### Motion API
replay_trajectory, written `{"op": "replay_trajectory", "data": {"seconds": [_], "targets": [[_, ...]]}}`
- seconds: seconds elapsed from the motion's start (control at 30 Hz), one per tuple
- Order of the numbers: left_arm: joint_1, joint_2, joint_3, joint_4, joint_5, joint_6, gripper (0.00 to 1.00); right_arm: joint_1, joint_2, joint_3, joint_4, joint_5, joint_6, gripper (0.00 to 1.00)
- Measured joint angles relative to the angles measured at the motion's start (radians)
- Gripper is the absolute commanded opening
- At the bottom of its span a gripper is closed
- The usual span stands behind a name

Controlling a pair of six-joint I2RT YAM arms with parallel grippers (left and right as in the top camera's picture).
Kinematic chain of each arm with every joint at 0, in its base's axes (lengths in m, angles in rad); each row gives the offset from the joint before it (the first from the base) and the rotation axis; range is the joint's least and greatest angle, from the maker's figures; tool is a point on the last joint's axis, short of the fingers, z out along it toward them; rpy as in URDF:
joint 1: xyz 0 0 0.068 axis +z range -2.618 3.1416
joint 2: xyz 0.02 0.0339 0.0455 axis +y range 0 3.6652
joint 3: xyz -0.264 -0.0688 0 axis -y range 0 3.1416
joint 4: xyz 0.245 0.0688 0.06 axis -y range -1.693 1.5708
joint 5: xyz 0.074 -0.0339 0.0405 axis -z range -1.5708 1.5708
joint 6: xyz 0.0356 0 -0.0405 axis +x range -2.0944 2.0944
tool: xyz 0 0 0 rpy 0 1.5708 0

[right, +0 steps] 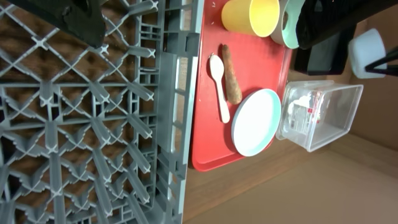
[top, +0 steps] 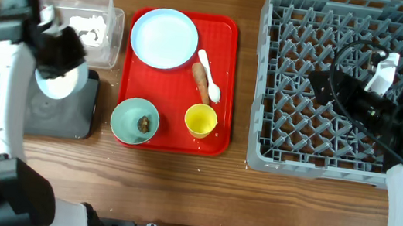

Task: Sort waste into correct bins and load items into the dishwasher rack
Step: 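Tip the rice from the blue bowl onto the black tray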

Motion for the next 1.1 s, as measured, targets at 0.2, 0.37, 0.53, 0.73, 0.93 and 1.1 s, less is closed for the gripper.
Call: {"op": "replay_trajectory", "data": {"seconds": [0.2,0.37,0.53,0.73,0.93,1.1], "targets": [[0.282,0.007,-0.256,0.303,0.427,0.068,0.04,0.000,0.005,0.000,-0.003,0.000,0.000,0.99],[0.401,0.056,-0.322,0.375,0.734,0.074,0.04,0.000,0.005,0.000,-0.002,0.000,0.004,0.99],[0.486,0.117,-0.324,0.465,1.074,0.073,0.04,0.000,0.005,0.000,-0.002,0.000,0.016,0.99],[0.547,0.124,-0.324,0.467,1.213,-0.040,0.04,0.000,0.005,0.000,-0.005,0.000,0.023,1.00],[0.556,0.124,-0.324,0.467,1.240,-0.193,0.04,0.000,0.005,0.000,-0.006,0.000,0.023,1.00],[0.556,0.124,-0.324,0.467,1.243,-0.227,0.04,0.000,0.006,0.000,-0.006,0.000,0.023,0.99]]}}
